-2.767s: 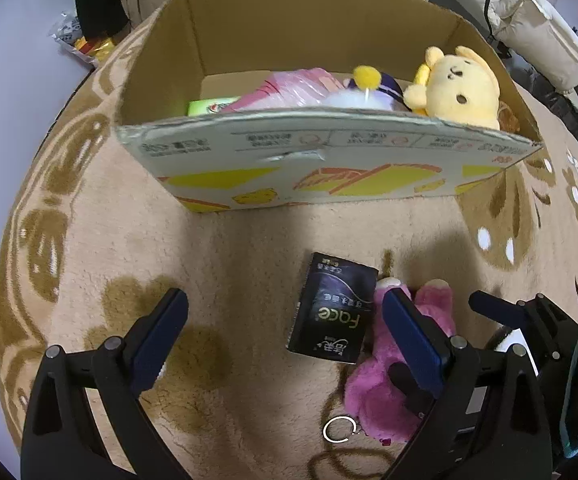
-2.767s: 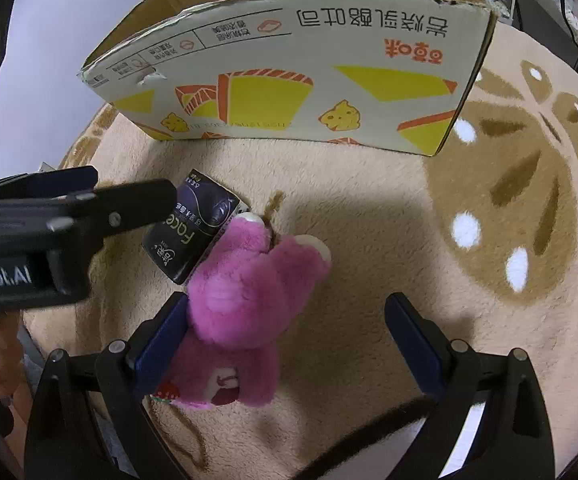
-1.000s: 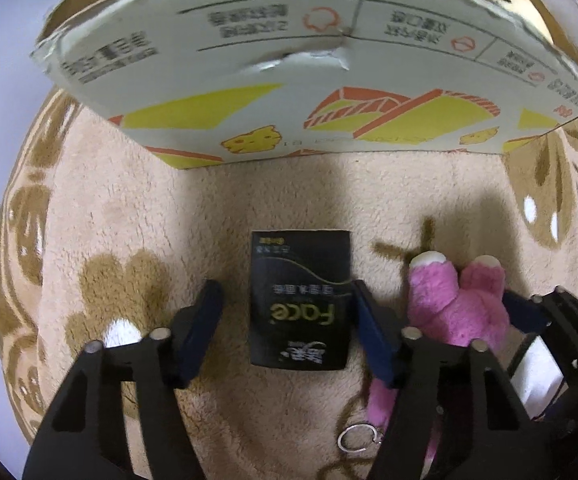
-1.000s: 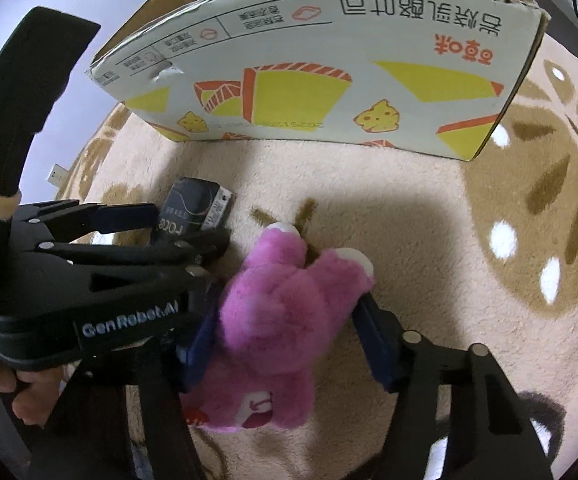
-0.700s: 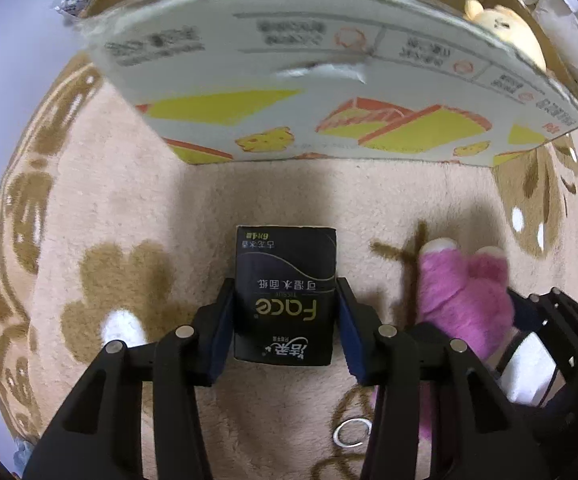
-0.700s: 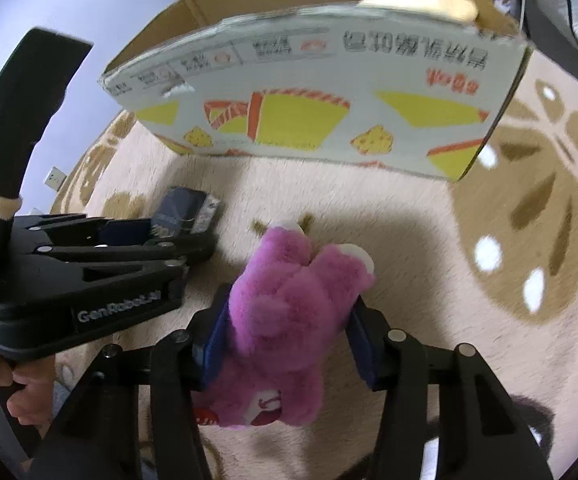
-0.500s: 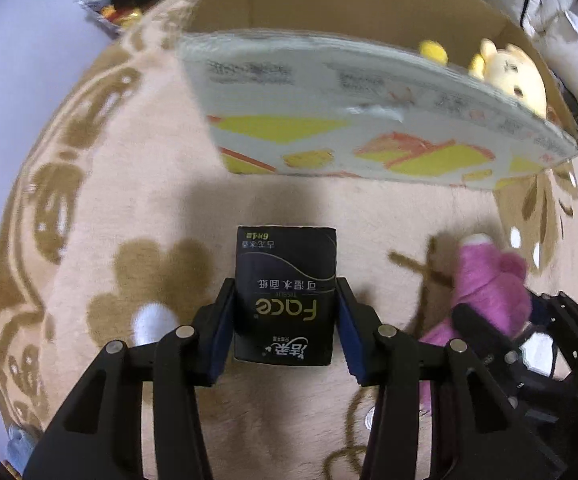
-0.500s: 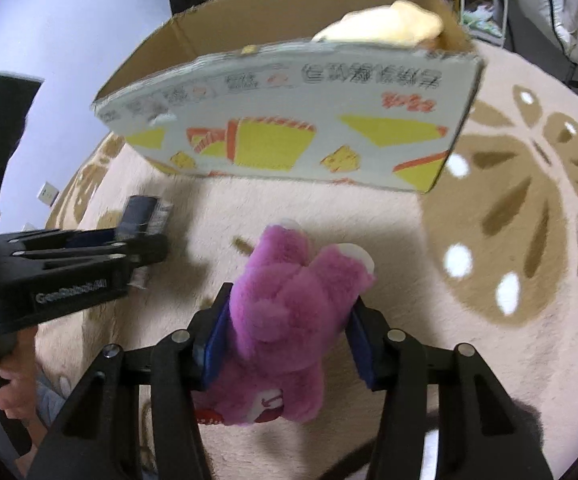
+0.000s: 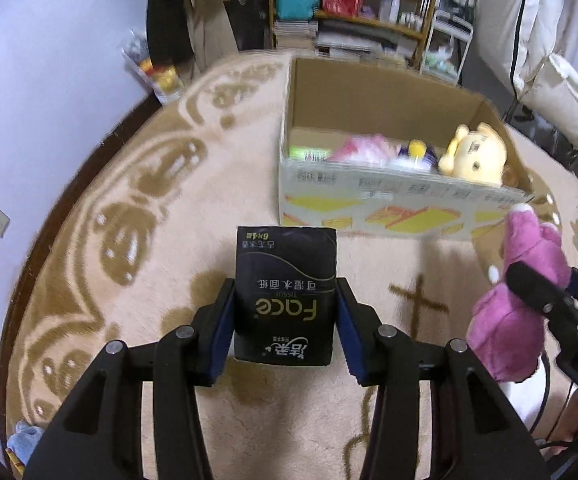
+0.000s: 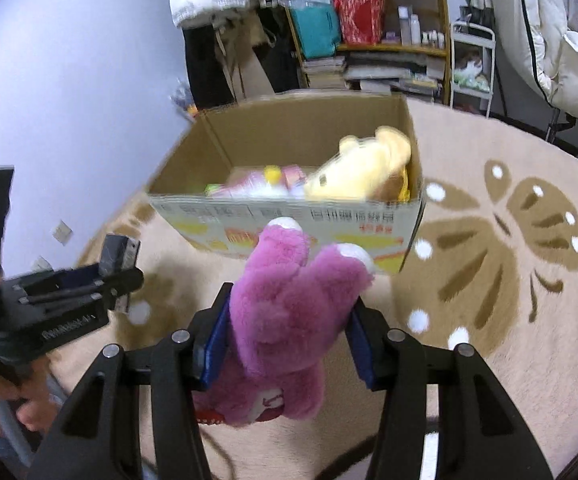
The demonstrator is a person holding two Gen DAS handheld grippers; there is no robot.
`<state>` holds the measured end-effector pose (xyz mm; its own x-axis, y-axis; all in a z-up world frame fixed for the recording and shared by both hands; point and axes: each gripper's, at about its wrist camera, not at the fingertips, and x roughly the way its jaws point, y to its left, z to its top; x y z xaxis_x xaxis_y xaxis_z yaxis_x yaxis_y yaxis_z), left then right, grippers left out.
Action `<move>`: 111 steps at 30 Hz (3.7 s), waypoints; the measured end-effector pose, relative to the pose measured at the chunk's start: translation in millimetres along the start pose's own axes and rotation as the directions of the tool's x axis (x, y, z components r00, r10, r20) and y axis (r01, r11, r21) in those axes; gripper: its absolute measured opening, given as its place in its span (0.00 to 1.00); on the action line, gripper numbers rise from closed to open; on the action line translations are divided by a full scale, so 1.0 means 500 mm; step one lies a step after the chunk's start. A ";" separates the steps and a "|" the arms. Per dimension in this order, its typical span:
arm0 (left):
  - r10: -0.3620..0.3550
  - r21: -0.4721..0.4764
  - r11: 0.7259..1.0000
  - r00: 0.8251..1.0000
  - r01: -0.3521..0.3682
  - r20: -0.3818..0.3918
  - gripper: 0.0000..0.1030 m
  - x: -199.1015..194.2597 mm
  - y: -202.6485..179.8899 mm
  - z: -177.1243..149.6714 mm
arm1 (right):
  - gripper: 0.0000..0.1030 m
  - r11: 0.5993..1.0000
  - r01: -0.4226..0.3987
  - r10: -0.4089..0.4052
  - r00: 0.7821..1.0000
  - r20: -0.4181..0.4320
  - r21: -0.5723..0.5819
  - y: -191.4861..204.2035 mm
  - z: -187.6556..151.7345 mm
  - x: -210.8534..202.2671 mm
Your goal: Organize soft objects
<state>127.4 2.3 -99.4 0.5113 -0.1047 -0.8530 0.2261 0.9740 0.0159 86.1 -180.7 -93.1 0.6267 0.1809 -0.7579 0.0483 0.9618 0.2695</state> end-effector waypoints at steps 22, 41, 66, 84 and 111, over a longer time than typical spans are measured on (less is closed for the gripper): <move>-0.032 0.088 0.996 0.966 0.010 0.255 0.44 -0.139 -0.034 0.153 | 0.53 0.999 -0.015 0.023 0.981 0.195 -0.044 0.006 0.138 -0.111; -0.036 0.123 0.992 0.960 0.002 0.279 0.44 -0.038 -0.053 0.239 | 0.54 0.997 0.006 0.009 0.984 0.178 -0.080 -0.039 0.212 0.007; -0.097 0.148 0.987 0.976 0.069 0.193 0.47 0.029 -0.095 0.228 | 0.90 0.999 -0.054 0.053 0.992 0.114 0.006 -0.087 0.220 0.071; 0.036 0.074 0.996 0.959 -0.059 0.281 0.94 -0.099 -0.051 0.191 | 0.98 0.999 -0.021 0.015 0.987 0.159 0.032 -0.087 0.209 -0.032; 0.073 -0.023 0.997 0.883 -0.070 0.464 1.00 -0.364 0.025 0.020 | 1.00 1.000 -0.022 0.025 0.927 0.374 -0.011 -0.028 0.097 -0.316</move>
<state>45.3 31.5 61.5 0.8527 -0.1148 -0.5096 0.1706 0.9833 0.0640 24.0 -232.6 51.7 0.8732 0.1145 -0.4738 0.0256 0.9599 0.2792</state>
